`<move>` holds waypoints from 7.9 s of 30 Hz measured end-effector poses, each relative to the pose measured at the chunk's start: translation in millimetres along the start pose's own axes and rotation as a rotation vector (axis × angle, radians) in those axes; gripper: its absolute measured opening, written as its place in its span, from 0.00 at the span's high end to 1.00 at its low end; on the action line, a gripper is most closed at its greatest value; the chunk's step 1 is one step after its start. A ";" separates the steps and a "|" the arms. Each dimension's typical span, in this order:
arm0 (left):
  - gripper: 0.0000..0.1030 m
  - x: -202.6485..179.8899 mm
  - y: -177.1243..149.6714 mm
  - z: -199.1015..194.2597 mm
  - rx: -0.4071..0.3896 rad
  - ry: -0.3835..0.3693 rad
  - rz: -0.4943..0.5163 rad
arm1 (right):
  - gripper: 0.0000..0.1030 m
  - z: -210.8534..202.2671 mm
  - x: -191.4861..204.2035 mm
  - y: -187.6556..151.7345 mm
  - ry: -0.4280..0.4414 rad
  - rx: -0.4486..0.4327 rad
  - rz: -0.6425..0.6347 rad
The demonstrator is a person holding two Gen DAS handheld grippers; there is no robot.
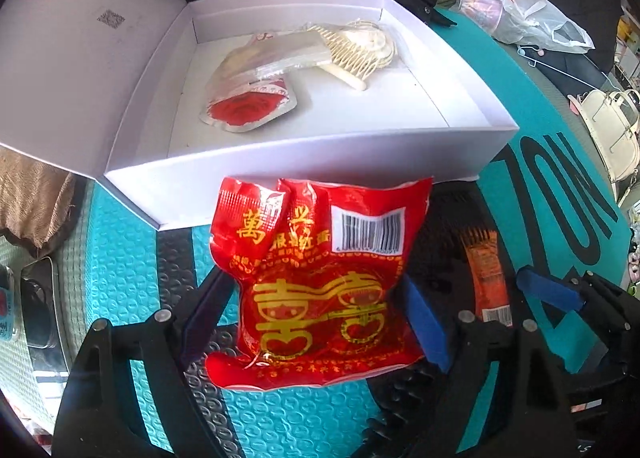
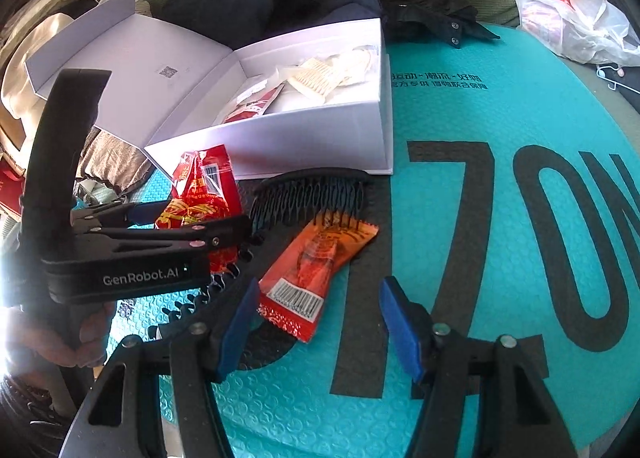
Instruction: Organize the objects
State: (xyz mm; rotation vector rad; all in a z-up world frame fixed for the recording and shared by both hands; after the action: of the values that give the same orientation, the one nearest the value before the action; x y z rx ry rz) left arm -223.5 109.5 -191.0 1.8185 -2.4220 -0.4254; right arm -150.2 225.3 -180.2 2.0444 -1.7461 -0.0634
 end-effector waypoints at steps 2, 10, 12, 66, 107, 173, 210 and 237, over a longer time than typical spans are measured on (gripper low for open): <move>0.21 -0.5 1.3 1.7 -0.003 0.012 0.018 | 0.41 2.3 1.1 0.1 -0.022 -0.007 -0.016; 0.30 -0.9 -4.0 -1.6 -0.017 -0.011 0.044 | 0.85 0.5 -6.2 -5.3 -0.050 0.031 -0.004; 0.30 -0.9 -5.9 -2.5 -0.013 -0.011 0.039 | 0.85 -1.6 -7.7 -8.2 -0.058 0.033 -0.009; 0.36 0.4 -70.4 -39.5 0.011 0.024 0.049 | 0.73 -26.0 -7.8 -30.1 -0.114 -0.030 -0.026; 0.38 8.1 -72.6 -82.2 -0.065 -0.006 -0.022 | 0.73 -51.7 11.5 -30.6 -0.051 -0.076 -0.046; 0.38 30.9 153.7 -108.8 -0.210 0.092 -0.025 | 0.73 -47.9 38.8 189.1 -0.004 -0.156 -0.179; 0.38 50.5 241.1 -11.6 -0.116 0.167 0.006 | 0.74 18.3 -7.2 259.9 0.002 -0.066 -0.024; 0.37 46.7 216.7 30.0 -0.067 0.180 -0.035 | 0.73 54.4 -22.9 248.3 -0.046 -0.017 -0.036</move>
State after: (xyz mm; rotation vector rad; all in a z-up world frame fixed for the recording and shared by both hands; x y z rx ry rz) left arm -445.3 125.5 -166.0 1.7902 -2.2332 -0.3262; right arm -402.3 205.9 -145.0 2.0779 -1.7296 -0.1373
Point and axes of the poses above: each gripper's, at about its wrist camera, not at the fingertips, and z roughly the way its jaws point, x to its left, y to its top, the point moved 9 cm from there along z, roughly the way its jaws point, and after that the axes turned 11 degrees about x, right-handed, at the moved point
